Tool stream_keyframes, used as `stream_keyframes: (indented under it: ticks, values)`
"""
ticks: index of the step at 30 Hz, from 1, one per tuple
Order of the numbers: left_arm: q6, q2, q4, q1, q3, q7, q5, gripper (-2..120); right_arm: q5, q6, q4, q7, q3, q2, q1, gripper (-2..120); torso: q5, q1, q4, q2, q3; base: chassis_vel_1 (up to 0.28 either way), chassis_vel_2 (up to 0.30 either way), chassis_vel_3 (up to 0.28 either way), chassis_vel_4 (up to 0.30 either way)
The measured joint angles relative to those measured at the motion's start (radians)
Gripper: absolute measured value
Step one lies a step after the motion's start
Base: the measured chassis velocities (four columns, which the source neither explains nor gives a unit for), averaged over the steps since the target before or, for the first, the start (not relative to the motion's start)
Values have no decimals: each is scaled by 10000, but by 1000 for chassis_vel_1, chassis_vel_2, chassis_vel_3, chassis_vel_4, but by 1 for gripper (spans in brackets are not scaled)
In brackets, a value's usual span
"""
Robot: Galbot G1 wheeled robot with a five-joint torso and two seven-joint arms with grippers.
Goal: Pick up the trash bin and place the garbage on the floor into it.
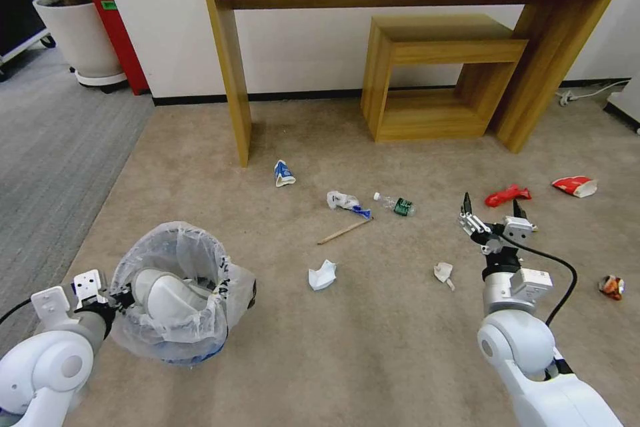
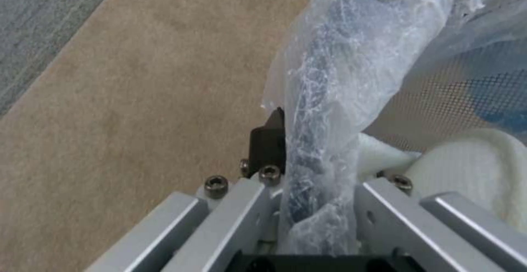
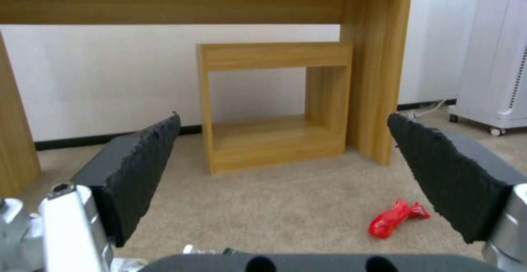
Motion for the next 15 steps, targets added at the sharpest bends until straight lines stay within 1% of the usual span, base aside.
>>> stream_keyframes:
  ticks: [10,13,15]
  values:
    - [-35,-2,-1,26,-8,0,1,1,-41,-8,-1,17,-56,24,42,97,0,0,0,0,0,-80,76,78,-75]
    - [-37,-7,-7,36,-12,0,6,1,-45,7,-4,48,-66,24,34,100,-1,0,0,0,0,-72,69,81,-68]
    - [-37,-27,-23,49,-12,6,26,1,-45,8,-3,48,-64,27,8,99,0,0,0,0,0,-52,56,63,-71]
